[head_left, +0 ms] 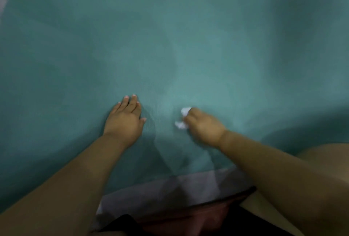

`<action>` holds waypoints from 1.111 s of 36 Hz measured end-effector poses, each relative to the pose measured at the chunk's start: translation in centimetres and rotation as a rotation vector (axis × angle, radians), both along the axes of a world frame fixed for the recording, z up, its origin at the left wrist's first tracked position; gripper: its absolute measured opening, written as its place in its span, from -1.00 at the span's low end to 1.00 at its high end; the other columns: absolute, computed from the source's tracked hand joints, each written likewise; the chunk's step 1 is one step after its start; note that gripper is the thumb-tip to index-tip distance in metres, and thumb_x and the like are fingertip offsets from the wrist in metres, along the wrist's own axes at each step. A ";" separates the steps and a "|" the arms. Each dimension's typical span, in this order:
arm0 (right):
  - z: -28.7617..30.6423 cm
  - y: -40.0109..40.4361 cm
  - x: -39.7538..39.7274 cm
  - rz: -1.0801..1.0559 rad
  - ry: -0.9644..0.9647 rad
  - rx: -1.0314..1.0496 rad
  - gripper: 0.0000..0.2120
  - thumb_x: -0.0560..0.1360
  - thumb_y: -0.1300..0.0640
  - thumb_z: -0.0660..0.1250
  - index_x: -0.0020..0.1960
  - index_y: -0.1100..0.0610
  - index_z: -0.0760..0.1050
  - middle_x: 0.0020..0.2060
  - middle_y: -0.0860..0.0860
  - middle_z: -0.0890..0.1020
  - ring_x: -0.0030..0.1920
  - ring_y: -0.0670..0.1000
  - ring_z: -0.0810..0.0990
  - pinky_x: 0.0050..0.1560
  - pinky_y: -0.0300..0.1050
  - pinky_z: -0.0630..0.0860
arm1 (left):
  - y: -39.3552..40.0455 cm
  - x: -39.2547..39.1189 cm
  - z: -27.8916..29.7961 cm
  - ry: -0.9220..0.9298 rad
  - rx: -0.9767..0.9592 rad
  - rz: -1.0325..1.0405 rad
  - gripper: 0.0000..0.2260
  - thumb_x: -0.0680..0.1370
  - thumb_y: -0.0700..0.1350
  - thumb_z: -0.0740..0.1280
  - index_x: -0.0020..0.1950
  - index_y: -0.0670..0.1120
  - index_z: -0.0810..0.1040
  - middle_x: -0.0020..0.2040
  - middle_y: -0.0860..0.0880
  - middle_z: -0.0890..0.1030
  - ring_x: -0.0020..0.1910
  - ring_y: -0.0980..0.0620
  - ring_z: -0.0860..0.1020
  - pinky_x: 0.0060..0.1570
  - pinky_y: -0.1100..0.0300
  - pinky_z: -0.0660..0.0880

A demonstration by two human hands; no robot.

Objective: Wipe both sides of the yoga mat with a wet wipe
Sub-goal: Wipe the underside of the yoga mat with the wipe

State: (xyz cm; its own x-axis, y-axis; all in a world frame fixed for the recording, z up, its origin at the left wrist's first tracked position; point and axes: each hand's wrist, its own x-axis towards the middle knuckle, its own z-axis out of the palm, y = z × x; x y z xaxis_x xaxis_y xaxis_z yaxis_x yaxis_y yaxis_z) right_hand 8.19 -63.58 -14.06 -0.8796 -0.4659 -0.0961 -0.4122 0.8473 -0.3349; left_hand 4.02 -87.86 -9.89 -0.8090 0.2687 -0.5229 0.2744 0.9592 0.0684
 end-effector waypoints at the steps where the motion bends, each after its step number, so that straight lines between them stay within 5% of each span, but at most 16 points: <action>1: 0.2 0.9 -1.5 -0.101 0.039 0.012 -0.57 0.49 0.00 0.21 0.06 0.38 0.54 -0.04 0.32 0.60 -0.12 0.27 0.65 -0.18 0.09 0.59 | 0.0 -0.1 0.0 0.001 0.038 0.026 -0.45 0.65 0.07 0.04 0.55 -0.16 0.00 0.57 -0.07 -0.09 0.54 -0.02 -0.09 0.46 0.15 -0.16; 5: 1.6 3.6 -6.4 -0.569 0.152 0.118 -0.71 0.57 0.14 0.21 0.15 0.35 0.47 0.15 0.28 0.48 0.11 0.24 0.51 0.08 -0.11 0.37 | 0.3 -1.0 -0.2 0.003 0.124 0.104 -0.40 0.64 0.10 0.06 0.55 -0.16 -0.07 0.56 -0.07 -0.13 0.54 0.02 -0.12 0.46 0.19 -0.16; 9: 1.9 0.8 -7.2 -0.819 0.017 0.104 -0.76 0.52 0.18 0.31 0.10 0.33 0.47 0.08 0.24 0.50 0.06 0.18 0.52 -0.03 -0.19 0.34 | 1.0 -2.9 -0.7 0.003 0.132 0.112 -0.45 0.66 0.04 0.00 0.55 -0.16 -0.12 0.56 -0.07 -0.19 0.54 0.00 -0.16 0.46 0.16 -0.16; 11: 1.1 -1.9 -5.8 -0.705 0.030 -0.012 -0.74 0.33 0.30 0.49 -0.03 0.36 0.54 -0.07 0.28 0.58 -0.09 0.20 0.62 -0.09 -0.17 0.45 | 1.2 -3.3 -1.0 0.024 0.138 0.105 -0.47 0.66 0.00 -0.01 0.55 -0.14 -0.13 0.56 -0.06 -0.21 0.54 -0.01 -0.17 0.46 0.15 -0.16; 14: 0.0 -4.4 -3.1 -0.303 -0.051 -0.094 -0.74 0.33 0.32 0.45 -0.02 0.38 0.53 0.00 0.35 0.57 -0.07 0.27 0.63 -0.09 -0.02 0.57 | 1.1 -3.2 -1.5 0.069 0.178 0.096 -0.47 0.65 -0.05 0.05 0.55 -0.14 -0.08 0.56 -0.08 -0.16 0.54 -0.04 -0.14 0.46 0.13 -0.16; 17: 0.8 -4.3 -1.8 0.108 -0.156 -0.030 -0.70 0.26 0.30 0.48 -0.04 0.33 0.56 -0.01 0.29 0.59 -0.25 0.25 0.64 -0.41 -0.05 0.56 | 0.8 -3.3 -1.9 0.071 0.218 0.100 -0.48 0.64 -0.08 0.13 0.55 -0.15 0.02 0.56 -0.09 -0.06 0.54 -0.06 -0.06 0.47 0.11 -0.12; 20: 1.0 -1.6 -5.1 0.235 -0.070 0.042 -0.70 0.55 0.12 0.19 0.18 0.27 0.49 0.17 0.21 0.52 0.05 0.23 0.58 -0.05 -0.03 0.53 | 0.2 -3.5 -2.6 0.133 0.263 0.093 -0.53 0.57 -0.08 0.17 0.45 -0.24 0.30 0.49 -0.19 0.23 0.46 -0.20 0.25 0.39 -0.05 0.20; 25: 0.5 3.5 -13.6 -0.474 0.120 0.094 -0.68 0.54 0.16 0.30 0.17 0.38 0.46 0.15 0.33 0.48 0.07 0.29 0.55 0.07 0.04 0.50 | -0.3 -4.3 -2.8 0.134 0.231 0.036 -0.51 0.50 -0.04 0.07 0.28 -0.28 0.50 0.32 -0.24 0.48 0.24 -0.26 0.50 0.12 -0.19 0.46; 27: 0.6 4.0 -15.6 -0.648 0.106 0.126 -0.66 0.59 0.09 0.18 0.21 0.33 0.42 0.20 0.27 0.43 0.15 0.24 0.47 0.16 -0.06 0.34 | -0.2 -5.0 -2.5 0.152 0.210 0.012 -0.51 0.50 -0.02 0.07 0.29 -0.25 0.51 0.32 -0.20 0.49 0.25 -0.23 0.51 0.14 -0.17 0.46; 30: 0.6 2.1 -16.4 -0.828 0.093 0.178 -0.73 0.58 0.13 0.20 0.19 0.29 0.40 0.18 0.21 0.42 0.13 0.20 0.45 0.00 -0.15 0.30 | -0.1 -6.3 -1.8 0.139 0.185 0.057 -0.46 0.54 0.04 0.01 0.47 -0.14 0.31 0.49 -0.07 0.26 0.45 -0.12 0.28 0.38 -0.06 0.22; 34: -1.4 -3.2 -13.5 -0.565 0.045 -0.004 -0.69 0.53 0.13 0.29 0.13 0.37 0.48 0.17 0.29 0.48 0.18 0.22 0.51 0.15 -0.08 0.43 | -0.8 -9.0 -2.1 0.121 0.109 0.092 -0.51 0.65 0.08 -0.05 0.56 0.02 -0.06 0.56 0.06 -0.14 0.54 0.00 -0.09 0.47 0.10 -0.10; 37: -1.5 -4.4 -11.4 -0.131 0.052 -0.131 -0.70 0.47 0.17 0.23 -0.01 0.41 0.54 0.01 0.34 0.58 -0.03 0.26 0.63 -0.11 0.08 0.61 | -0.9 -9.8 -2.0 0.109 0.101 0.105 -0.50 0.64 0.11 -0.01 0.56 0.04 -0.02 0.57 0.06 -0.11 0.54 0.00 -0.07 0.46 0.09 -0.08; 40: -0.5 -1.9 -12.5 0.158 0.027 0.004 -0.57 0.54 0.01 0.20 0.20 0.35 0.46 0.22 0.25 0.50 0.17 0.21 0.54 0.14 -0.01 0.49 | -1.0 -9.6 -2.3 0.118 0.150 0.134 -0.48 0.59 0.12 -0.01 0.54 0.00 0.12 0.56 0.02 0.03 0.54 -0.05 0.03 0.46 0.03 -0.01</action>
